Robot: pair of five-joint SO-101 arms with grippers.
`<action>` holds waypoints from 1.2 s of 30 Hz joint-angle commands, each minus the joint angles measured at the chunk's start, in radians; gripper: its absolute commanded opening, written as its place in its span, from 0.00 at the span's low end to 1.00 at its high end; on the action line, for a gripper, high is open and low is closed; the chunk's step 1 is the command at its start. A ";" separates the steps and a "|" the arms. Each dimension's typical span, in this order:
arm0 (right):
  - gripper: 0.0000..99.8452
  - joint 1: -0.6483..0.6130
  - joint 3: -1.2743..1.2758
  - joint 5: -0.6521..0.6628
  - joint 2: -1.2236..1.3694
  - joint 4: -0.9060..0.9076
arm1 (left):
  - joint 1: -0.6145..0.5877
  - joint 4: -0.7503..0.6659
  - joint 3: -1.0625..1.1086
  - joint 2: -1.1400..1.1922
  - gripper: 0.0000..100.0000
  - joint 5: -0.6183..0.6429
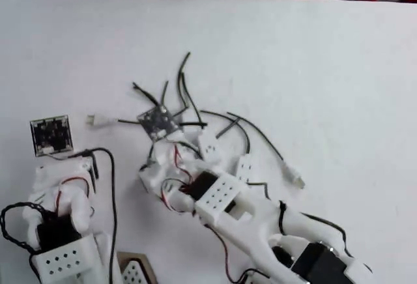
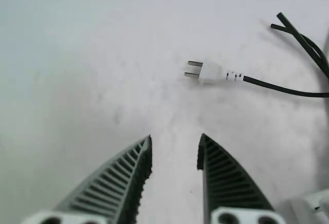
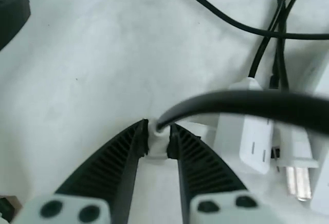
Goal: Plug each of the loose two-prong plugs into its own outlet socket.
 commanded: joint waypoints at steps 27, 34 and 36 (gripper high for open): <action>0.02 -0.015 0.044 0.199 0.090 0.111 | -0.008 -0.021 0.012 -0.012 0.16 0.008; 0.02 -0.015 0.043 0.198 0.088 0.151 | -0.008 -0.021 0.014 -0.012 0.16 0.008; 0.02 -0.016 0.032 0.196 0.088 0.143 | -0.008 -0.021 0.014 -0.012 0.16 0.008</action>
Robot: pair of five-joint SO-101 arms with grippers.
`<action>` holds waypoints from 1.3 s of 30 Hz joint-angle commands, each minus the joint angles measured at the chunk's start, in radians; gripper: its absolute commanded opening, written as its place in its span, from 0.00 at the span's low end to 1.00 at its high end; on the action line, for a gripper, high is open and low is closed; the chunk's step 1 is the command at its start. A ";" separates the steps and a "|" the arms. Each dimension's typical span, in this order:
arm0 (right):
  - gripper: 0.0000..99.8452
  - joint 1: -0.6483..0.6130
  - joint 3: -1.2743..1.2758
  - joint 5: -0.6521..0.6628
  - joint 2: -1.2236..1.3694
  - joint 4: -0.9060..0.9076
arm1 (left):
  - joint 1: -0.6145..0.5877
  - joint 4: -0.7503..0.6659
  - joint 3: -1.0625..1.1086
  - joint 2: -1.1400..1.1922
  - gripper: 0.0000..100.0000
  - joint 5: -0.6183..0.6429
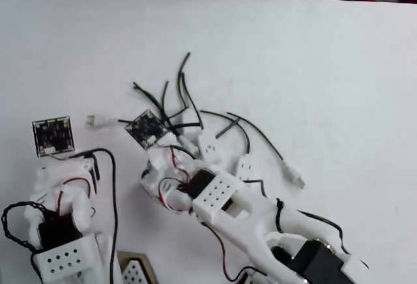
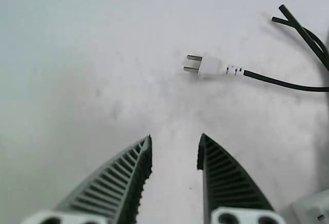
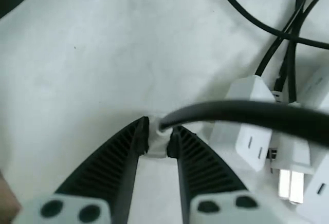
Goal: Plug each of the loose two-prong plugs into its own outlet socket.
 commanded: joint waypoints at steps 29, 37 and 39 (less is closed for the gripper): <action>0.02 -0.004 -0.060 -0.040 0.038 0.294 | -0.007 -0.023 -0.002 -0.012 0.16 0.006; 0.02 -0.010 -0.097 -0.078 0.048 0.248 | -0.007 -0.023 -0.002 -0.012 0.16 0.006; 0.02 -0.010 -0.074 -0.078 0.042 0.191 | -0.007 -0.023 -0.002 -0.012 0.16 0.006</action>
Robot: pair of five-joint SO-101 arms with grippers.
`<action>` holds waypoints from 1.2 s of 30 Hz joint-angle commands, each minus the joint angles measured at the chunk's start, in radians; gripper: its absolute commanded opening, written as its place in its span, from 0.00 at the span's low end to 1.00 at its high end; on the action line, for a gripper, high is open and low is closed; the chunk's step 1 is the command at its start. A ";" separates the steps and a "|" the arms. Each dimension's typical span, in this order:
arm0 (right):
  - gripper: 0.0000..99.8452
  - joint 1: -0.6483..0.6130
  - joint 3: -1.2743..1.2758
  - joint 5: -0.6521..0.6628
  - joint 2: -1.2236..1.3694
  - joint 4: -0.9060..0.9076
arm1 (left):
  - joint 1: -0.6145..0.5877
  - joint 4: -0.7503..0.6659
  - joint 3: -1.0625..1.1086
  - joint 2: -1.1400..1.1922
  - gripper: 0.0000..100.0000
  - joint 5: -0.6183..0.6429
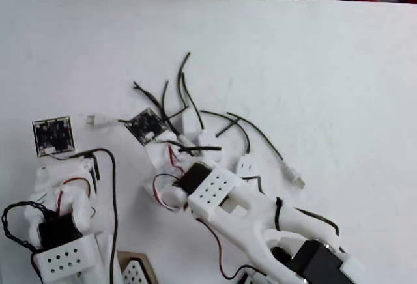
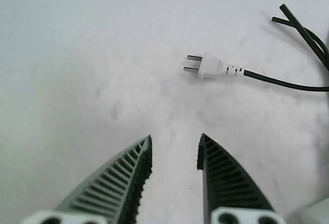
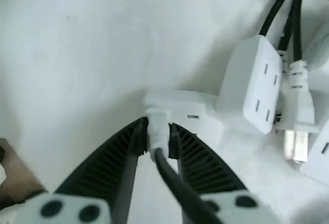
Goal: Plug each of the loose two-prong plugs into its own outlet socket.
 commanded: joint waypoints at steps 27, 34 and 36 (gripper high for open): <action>0.02 -0.067 -0.203 0.021 0.309 0.162 | -0.007 -0.023 0.000 -0.012 0.16 0.003; 0.02 -0.065 -0.273 0.052 0.374 0.209 | -0.007 -0.023 0.000 -0.012 0.16 0.002; 0.02 -0.065 -0.273 0.068 0.375 0.209 | -0.007 -0.023 0.000 -0.012 0.16 0.002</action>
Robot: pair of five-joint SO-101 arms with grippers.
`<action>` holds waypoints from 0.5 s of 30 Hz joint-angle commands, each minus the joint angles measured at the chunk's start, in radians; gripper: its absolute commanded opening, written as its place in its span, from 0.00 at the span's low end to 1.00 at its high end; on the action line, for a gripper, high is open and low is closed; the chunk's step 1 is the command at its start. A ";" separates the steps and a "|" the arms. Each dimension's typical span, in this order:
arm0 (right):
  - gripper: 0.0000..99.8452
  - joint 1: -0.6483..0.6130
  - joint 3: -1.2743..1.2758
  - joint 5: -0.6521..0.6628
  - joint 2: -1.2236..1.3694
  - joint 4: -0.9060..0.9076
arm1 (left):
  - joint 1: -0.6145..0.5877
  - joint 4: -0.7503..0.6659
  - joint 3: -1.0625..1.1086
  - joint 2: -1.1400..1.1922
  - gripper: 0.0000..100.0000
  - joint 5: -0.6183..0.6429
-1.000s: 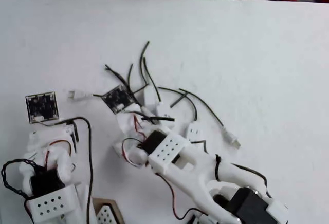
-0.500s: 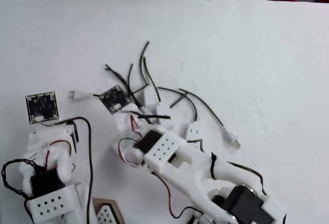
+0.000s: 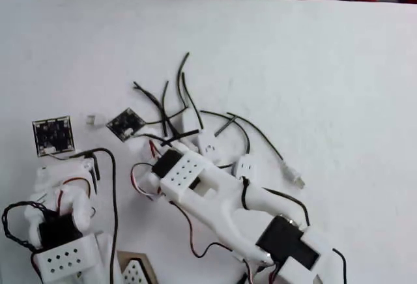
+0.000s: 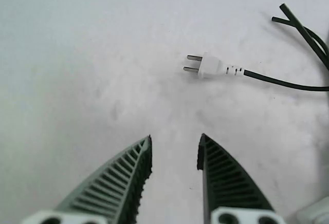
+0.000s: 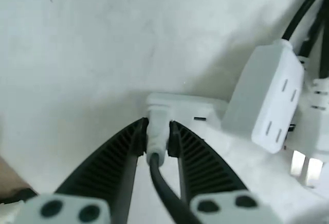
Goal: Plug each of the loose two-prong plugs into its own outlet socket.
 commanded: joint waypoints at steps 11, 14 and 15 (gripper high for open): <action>0.02 0.064 0.005 0.029 -0.280 0.068 | -0.007 -0.023 0.003 -0.012 0.16 0.002; 0.02 0.087 0.005 0.029 -0.446 0.105 | -0.007 -0.025 0.008 -0.012 0.16 0.002; 0.02 0.097 0.005 0.029 -0.499 0.114 | -0.007 -0.025 0.008 -0.012 0.16 0.002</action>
